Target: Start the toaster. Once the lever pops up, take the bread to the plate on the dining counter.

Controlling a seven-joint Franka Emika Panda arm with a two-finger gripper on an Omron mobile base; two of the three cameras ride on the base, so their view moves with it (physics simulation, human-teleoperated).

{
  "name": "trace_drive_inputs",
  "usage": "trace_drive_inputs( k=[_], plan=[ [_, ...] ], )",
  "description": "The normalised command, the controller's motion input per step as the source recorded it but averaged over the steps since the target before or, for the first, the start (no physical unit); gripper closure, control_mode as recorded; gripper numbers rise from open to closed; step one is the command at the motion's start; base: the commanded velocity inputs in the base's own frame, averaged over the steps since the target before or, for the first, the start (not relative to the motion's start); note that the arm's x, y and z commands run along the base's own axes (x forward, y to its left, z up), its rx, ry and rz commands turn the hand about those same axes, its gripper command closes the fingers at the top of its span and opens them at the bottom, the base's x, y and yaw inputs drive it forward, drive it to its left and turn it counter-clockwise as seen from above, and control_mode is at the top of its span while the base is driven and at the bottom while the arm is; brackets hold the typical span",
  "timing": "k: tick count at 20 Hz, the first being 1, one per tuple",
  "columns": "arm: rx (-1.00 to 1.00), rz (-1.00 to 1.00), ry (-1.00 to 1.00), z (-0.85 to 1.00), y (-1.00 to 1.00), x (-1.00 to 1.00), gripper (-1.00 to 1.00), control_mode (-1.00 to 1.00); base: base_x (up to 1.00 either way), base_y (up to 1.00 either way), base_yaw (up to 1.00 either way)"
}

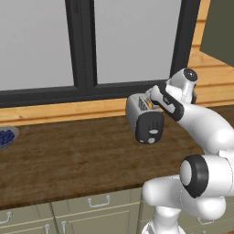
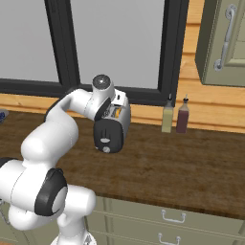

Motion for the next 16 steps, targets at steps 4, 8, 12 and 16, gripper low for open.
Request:
trace_drive_inputs(
  k=[4,8,12,16],
  plan=[
    [0.0,0.0,0.0,0.0,0.0,0.0,-1.0,-1.0,0.0,0.0,0.0],
    [0.0,0.0,0.0,0.0,0.0,0.0,-1.0,-1.0,0.0,0.0,0.0],
    [0.0,0.0,0.0,0.0,0.0,0.0,-1.0,-1.0,0.0,0.0,0.0],
    [0.0,0.0,0.0,0.0,0.0,0.0,-1.0,-1.0,0.0,0.0,0.0]
  ],
)
